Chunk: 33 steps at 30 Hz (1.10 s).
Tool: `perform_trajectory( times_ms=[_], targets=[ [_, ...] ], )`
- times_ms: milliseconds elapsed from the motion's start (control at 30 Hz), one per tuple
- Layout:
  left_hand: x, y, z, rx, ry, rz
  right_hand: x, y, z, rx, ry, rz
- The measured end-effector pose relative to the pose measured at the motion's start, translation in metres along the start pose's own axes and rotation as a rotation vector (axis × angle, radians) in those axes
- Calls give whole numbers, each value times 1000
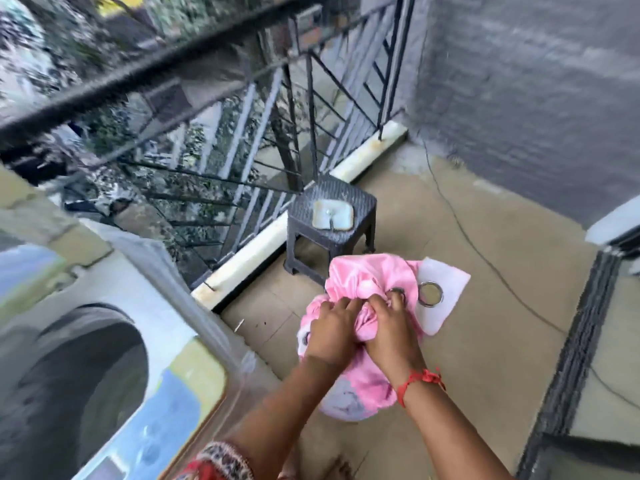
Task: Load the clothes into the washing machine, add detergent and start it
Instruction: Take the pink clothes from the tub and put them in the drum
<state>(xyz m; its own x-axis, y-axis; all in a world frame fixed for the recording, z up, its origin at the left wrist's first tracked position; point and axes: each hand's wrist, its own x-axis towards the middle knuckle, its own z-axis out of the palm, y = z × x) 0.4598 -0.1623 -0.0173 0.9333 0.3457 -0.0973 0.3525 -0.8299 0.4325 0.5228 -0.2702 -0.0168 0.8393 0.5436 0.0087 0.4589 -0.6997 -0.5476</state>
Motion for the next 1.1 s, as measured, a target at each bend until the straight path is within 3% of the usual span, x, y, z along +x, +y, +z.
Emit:
perform_trajectory(
  times_ms=[233, 533, 800, 1100],
  targets=[
    [-32, 3, -129, 10, 307, -25, 6, -120, -87, 32, 87, -243],
    [-120, -55, -281, 157, 651, -155, -9, -297, -113, 163, 119, -642],
    [-246, -139, -351, 251, 817, -385, -69, -435, -52, 286, -22, -865],
    [-334, -249, -326, 211, 734, -622, -125, -505, 73, 318, -262, -879]
  ],
)
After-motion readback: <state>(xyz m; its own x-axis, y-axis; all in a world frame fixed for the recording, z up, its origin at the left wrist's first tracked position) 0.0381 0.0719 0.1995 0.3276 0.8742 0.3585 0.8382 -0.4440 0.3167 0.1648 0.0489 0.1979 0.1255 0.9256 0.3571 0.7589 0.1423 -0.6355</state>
